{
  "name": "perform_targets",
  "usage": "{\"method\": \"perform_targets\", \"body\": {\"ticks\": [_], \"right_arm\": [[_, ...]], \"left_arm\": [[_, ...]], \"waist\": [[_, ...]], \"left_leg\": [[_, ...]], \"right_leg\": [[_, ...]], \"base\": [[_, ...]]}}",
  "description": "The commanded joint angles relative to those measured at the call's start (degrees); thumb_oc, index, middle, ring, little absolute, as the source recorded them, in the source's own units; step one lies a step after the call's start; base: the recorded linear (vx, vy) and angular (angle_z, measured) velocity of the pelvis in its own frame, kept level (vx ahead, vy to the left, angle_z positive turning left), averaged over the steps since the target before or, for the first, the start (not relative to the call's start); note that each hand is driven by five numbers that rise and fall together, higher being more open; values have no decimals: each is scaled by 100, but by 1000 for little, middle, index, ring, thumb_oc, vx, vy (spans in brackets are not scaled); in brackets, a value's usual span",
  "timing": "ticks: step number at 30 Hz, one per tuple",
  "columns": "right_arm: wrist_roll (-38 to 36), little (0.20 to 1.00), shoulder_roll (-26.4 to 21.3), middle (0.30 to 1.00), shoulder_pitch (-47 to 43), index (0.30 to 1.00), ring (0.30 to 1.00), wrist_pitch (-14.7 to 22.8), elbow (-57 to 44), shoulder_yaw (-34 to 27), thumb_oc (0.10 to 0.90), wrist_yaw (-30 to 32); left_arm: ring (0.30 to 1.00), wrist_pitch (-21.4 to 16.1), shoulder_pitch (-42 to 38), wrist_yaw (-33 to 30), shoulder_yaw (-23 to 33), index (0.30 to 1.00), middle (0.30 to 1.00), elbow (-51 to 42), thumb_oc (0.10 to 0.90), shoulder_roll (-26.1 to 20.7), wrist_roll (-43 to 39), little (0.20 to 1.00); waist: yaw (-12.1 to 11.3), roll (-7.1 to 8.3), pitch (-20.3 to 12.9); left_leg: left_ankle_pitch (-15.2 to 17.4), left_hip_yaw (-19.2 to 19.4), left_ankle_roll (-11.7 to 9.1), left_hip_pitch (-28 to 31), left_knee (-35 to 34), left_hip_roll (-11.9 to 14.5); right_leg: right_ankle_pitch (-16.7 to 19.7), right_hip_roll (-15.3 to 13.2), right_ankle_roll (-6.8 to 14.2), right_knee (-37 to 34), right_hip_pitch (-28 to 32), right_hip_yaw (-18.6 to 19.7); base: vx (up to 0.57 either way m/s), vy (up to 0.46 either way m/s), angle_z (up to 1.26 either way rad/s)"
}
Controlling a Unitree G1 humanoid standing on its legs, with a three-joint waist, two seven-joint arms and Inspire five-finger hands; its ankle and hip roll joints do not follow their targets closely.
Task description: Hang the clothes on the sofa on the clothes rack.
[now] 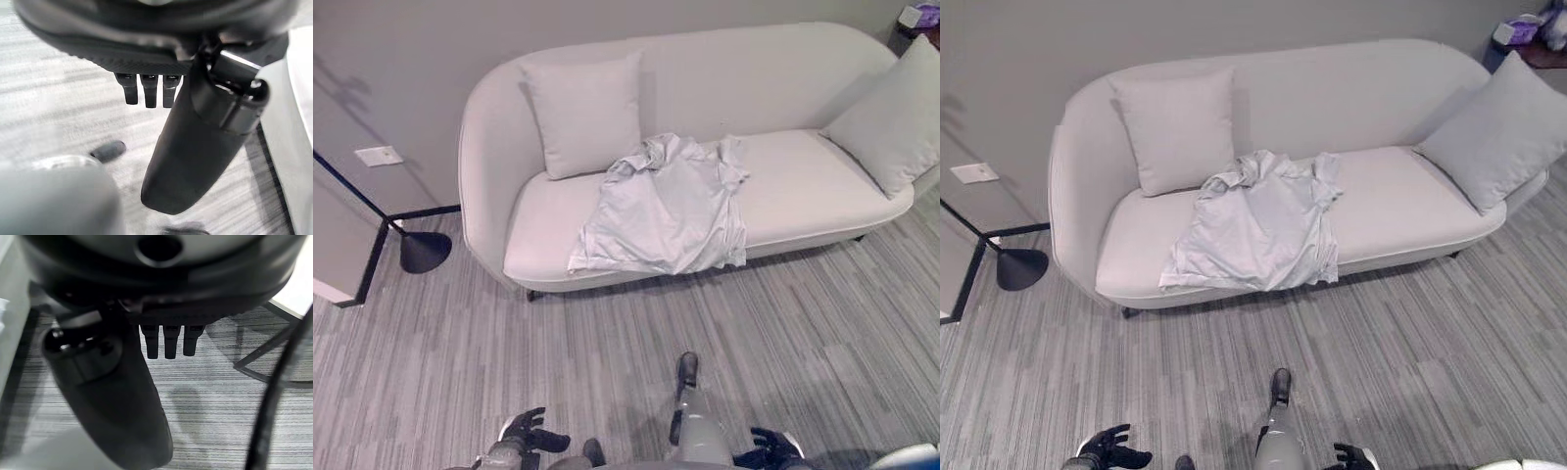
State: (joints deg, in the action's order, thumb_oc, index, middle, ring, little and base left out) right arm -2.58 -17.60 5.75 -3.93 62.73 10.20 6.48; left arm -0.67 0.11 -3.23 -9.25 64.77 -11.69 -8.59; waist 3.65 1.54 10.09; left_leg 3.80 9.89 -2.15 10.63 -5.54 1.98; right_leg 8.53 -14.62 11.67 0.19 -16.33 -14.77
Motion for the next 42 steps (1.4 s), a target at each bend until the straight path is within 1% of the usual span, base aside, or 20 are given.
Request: {"method": "perform_targets", "body": {"ticks": [1, 5, 7, 9, 10, 13, 16, 18, 23, 24, 26, 27, 28, 30, 31, 32, 34, 36, 40, 42], "right_arm": [[111, 900, -345, 900, -293, 900, 900, 122, 15, -26, 800, 82], [5, 900, -575, 900, -400, 900, 900, 171, 6, -51, 800, 134], [-21, 900, -723, 900, -448, 900, 900, 158, -24, -67, 800, 179], [-34, 900, -767, 900, -463, 900, 900, 130, -27, -102, 800, 200], [-149, 900, -820, 900, -480, 900, 900, 125, -63, -171, 800, 232], [-216, 900, -843, 900, -437, 900, 900, 176, -246, -224, 800, 229], [-193, 900, -865, 900, -395, 900, 900, 215, -481, -256, 800, 244], [-202, 900, -880, 900, -395, 900, 900, 228, -527, -300, 800, 309], [-3, 900, -767, 900, -351, 900, 900, 200, -649, -195, 800, 243], [-1, 900, -629, 900, -295, 900, 900, 189, -608, -206, 800, 162], [-30, 900, -459, 900, -220, 900, 900, 212, -592, -220, 800, 75], [-98, 900, -440, 900, -181, 900, 900, 272, -760, -289, 800, 23], [-98, 900, -439, 900, -179, 900, 900, 271, -761, -289, 800, 23], [-112, 900, -475, 900, -227, 900, 900, 249, -1028, -354, 800, 53], [-111, 900, -474, 900, -225, 900, 900, 245, -1032, -355, 800, 53], [-29, 900, -531, 900, -222, 900, 900, 211, -1451, -414, 800, 73], [19, 900, -671, 900, -177, 900, 900, 240, -1954, -536, 800, 48], [207, 900, -1037, 900, -152, 900, 900, 217, -2564, -752, 800, 145], [397, 900, -1309, 900, -68, 900, 900, 238, -3188, -955, 800, 244], [493, 900, -1467, 900, -20, 900, 900, 312, -3528, -1106, 800, 261]], "left_arm": [[900, -215, -270, -10, -44, 900, 900, -264, 800, -136, 43, 900], [900, -200, -254, -5, -63, 900, 900, -358, 800, -112, -206, 900], [900, -166, -189, -35, -26, 900, 900, -478, 800, -132, -313, 900], [900, -154, -196, -51, -18, 900, 900, -543, 800, -142, -394, 900], [900, -200, -205, -58, -18, 900, 900, -604, 800, -92, -559, 900], [900, -250, -127, -20, 3, 900, 900, -902, 800, -67, -693, 900], [900, -260, -56, -68, 188, 900, 900, -1216, 800, -57, -872, 900], [900, -228, -34, -126, 232, 900, 900, -1170, 800, -49, -903, 900], [900, -215, 170, -130, 445, 900, 900, -1234, 800, -55, -997, 900], [900, -209, 237, -150, 525, 900, 900, -1187, 800, -61, -996, 900], [900, -227, 233, -173, 574, 900, 900, -1189, 800, -118, -1008, 900], [900, -260, 247, -161, 612, 900, 900, -1442, 800, -205, -1071, 900], [900, -259, 248, -161, 612, 900, 900, -1443, 800, -206, -1071, 900], [900, -252, 250, -195, 550, 900, 900, -1868, 800, -364, -1049, 900], [900, -247, 253, -197, 551, 900, 900, -1875, 800, -365, -1049, 900], [900, -232, 275, -232, 594, 900, 900, -2428, 800, -534, -978, 900], [900, -288, 280, -227, 674, 900, 900, -2822, 800, -632, -971, 900], [900, -329, 179, -251, 692, 900, 900, -3181, 800, -729, -971, 900], [900, -390, 21, -347, 714, 900, 900, -3422, 800, -750, -783, 900], [900, -474, -39, -354, 711, 900, 900, -3755, 800, -719, -759, 900]], "waist": [[46, -76, 108], [-32, -76, 233], [-134, -13, 338], [-192, 8, 384], [-335, 73, 433], [-478, 14, 405], [-648, -112, 313], [-684, -106, 285], [-715, -244, -11], [-746, -113, -204], [-742, 14, -270], [-664, 105, -196], [-674, 111, -201], [-534, 139, -21], [-544, 148, -28], [-485, 81, 100], [-447, 74, 154], [-266, 89, 263], [-130, 160, 294], [-148, 167, 257]], "left_leg": [[227, 336, -278, 582, 123, 152], [-821, 294, -397, -441, 3067, 802], [-1066, 501, -407, -892, 4436, 1144], [-945, 488, -389, -1248, 4888, 1178], [-636, 530, -313, -1951, 4868, 900], [-571, 849, -407, -2299, 3263, 932], [-1163, 752, -374, -2298, 658, 547], [-1181, 624, -533, -2588, 54, 612], [-1618, 823, -506, -2279, 54, 722], [-1570, 905, -359, -2016, 54, 565], [-1320, 976, -178, -1693, 54, 354], [-1001, 1008, 46, -1395, 54, 127], [-999, 1019, 48, -1398, 54, 121], [-654, 997, 193, -1089, 54, -24], [-650, 1009, 198, -1097, 54, -33], [-417, 1049, 231, -834, 54, -12], [-238, 1069, 167, -687, 54, -33], [-169, 920, 49, -593, 54, -33], [38, 695, -3, -412, 54, -140], [32, 556, 15, -412, 54, -178]], "right_leg": [[520, 373, -131, -519, 554, 172], [32, 654, -638, -519, 1200, 25], [-365, 865, -905, -519, 1615, 83], [-465, 898, -964, -519, 1735, 143], [-581, 871, -971, -519, 1963, 259], [-857, 888, -839, -519, 2306, 253], [-977, 926, -718, -519, 2522, 178], [-1133, 916, -685, -519, 2830, 146], [-1368, 1064, -630, -519, 3156, 486], [-1257, 790, -530, -390, 3377, 542], [-863, 427, -328, 747, 3075, 600], [-23, 122, -169, 2123, 2443, 722], [-30, 114, -165, 2139, 2426, 736], [411, -170, -176, 3377, 1764, 838], [401, -180, -171, 3402, 1738, 857], [267, -490, -248, 3557, 1185, 654], [172, -698, -213, 2619, 1047, 247], [88, -189, -254, 702, 868, 285], [163, 251, -106, -153, 828, 690], [204, 237, -97, -275, 1008, 725]], "base": [[442, -391, 79], [343, -441, 41], [365, -461, -18], [244, -213, -9], [320, -127, -25], [448, -42, -21], [369, 108, -22], [473, 55, -26], [459, 97, -38], [772, 242, -75], [598, 259, -81], [340, 209, -16], [336, 231, 21], [166, 151, -9], [233, 157, 26], [274, 92, 13], [353, -28, 4], [264, -177, 27], [200, -93, 48], [229, -132, 26]]}}
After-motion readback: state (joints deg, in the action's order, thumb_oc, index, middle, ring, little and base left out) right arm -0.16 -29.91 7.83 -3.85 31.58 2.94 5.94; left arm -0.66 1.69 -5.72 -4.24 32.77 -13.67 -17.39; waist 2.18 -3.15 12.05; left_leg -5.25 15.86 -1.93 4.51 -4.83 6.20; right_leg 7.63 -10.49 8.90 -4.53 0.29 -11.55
